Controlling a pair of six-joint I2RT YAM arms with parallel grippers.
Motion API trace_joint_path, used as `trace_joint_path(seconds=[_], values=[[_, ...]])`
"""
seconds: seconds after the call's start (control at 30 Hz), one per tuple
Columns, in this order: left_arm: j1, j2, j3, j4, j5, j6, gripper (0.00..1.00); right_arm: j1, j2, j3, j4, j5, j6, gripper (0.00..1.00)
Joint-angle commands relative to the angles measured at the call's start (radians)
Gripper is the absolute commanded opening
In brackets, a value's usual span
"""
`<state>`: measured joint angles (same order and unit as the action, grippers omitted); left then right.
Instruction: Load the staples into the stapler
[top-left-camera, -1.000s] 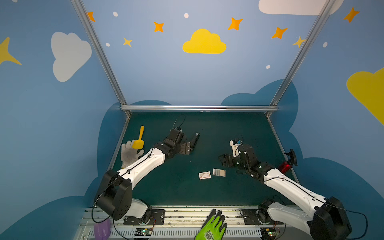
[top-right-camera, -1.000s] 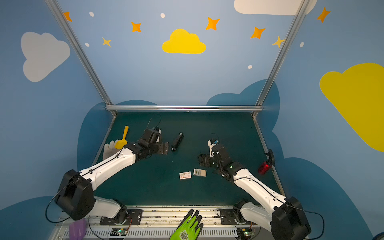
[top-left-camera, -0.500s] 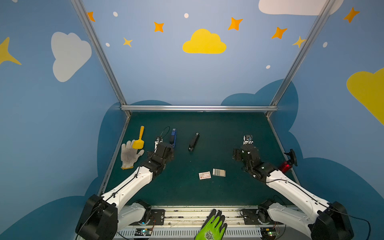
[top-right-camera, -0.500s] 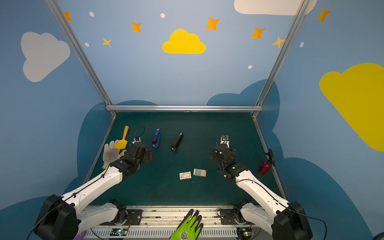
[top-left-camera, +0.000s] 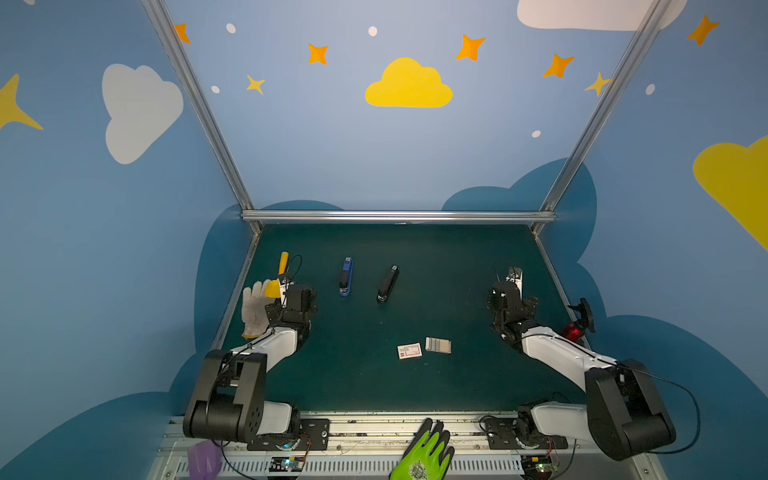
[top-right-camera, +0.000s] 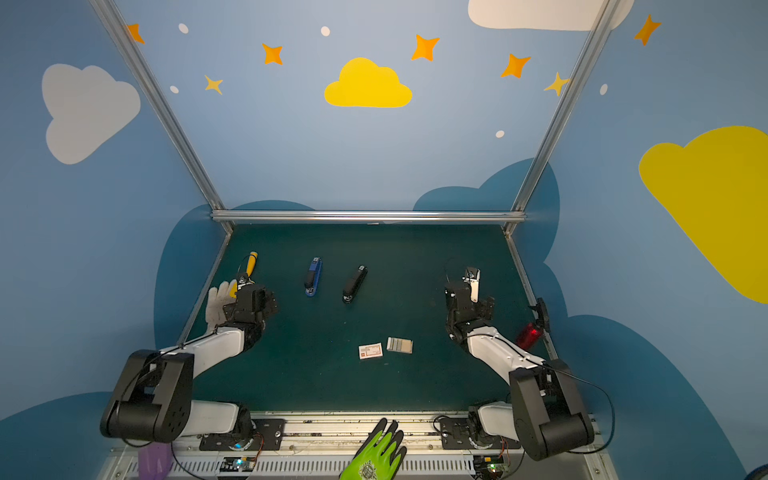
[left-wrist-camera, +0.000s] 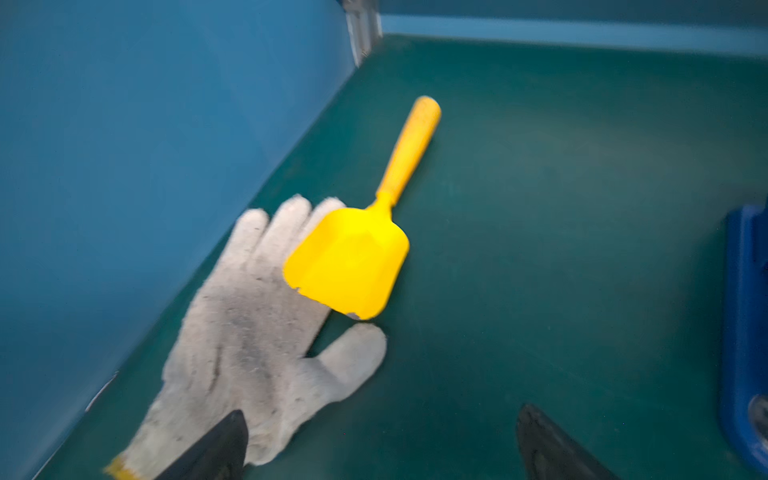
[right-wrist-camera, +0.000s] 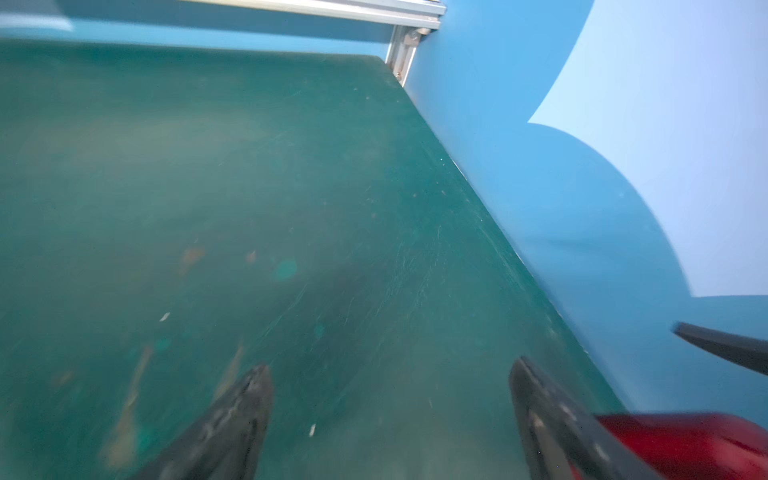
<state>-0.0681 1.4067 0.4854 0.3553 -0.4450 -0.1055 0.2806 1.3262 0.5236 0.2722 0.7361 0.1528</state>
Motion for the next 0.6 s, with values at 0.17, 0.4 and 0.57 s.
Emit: trace_joint_path(seconds=[0.17,0.4,0.57], values=[[0.023,0.144,-0.145,0.593,0.217,0.074,0.99,-0.075,0.021,-0.036,0.155,-0.323,-0.098,0.89],[0.079,0.115,-0.042,0.336,0.344,0.057,0.99,-0.222,0.119,0.008,0.151,-0.554,-0.034,0.98],[0.077,0.113,-0.064,0.380,0.349,0.065,0.99,-0.218,0.119,0.007,0.156,-0.547,-0.036,0.98]])
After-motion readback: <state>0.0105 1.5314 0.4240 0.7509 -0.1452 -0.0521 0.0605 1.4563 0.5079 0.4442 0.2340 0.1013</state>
